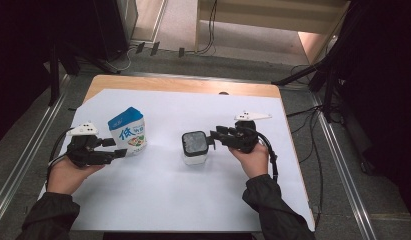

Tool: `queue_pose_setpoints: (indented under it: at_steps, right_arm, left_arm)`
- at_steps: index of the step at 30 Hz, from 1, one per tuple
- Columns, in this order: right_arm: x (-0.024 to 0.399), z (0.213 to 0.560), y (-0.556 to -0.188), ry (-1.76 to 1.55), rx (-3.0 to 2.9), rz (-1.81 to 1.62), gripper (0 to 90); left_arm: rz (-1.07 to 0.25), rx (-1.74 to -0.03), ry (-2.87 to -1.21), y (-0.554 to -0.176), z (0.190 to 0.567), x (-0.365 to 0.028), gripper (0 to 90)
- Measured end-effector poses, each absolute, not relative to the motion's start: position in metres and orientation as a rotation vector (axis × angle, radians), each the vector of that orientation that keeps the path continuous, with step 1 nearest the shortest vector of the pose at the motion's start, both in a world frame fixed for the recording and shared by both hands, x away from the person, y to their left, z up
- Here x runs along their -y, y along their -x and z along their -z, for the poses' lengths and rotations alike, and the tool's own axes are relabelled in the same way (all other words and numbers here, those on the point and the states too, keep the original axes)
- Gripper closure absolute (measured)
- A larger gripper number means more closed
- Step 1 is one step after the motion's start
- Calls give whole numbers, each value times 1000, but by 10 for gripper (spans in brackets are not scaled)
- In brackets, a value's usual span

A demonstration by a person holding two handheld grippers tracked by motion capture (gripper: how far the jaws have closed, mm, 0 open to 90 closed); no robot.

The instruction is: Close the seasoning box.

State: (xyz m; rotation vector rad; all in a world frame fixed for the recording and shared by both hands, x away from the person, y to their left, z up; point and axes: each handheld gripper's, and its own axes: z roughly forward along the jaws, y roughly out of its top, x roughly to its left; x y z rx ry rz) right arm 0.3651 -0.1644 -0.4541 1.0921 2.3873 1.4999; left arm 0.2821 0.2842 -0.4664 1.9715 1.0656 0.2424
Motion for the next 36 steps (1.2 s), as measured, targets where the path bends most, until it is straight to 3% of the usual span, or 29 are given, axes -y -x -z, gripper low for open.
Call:
queue_pose_setpoints:
  at_steps: [5, 36]
  right_arm:
    - [175, 457, -365, -1120, -2355, -1502, 575]
    - [218, 474, -356, -1248, -2253, -1383, 534]
  left_arm:
    - [-241, -1066, -1971, -282, 467, -285, 384]
    - [-215, -1068, -1959, -296, 475, -283, 385]
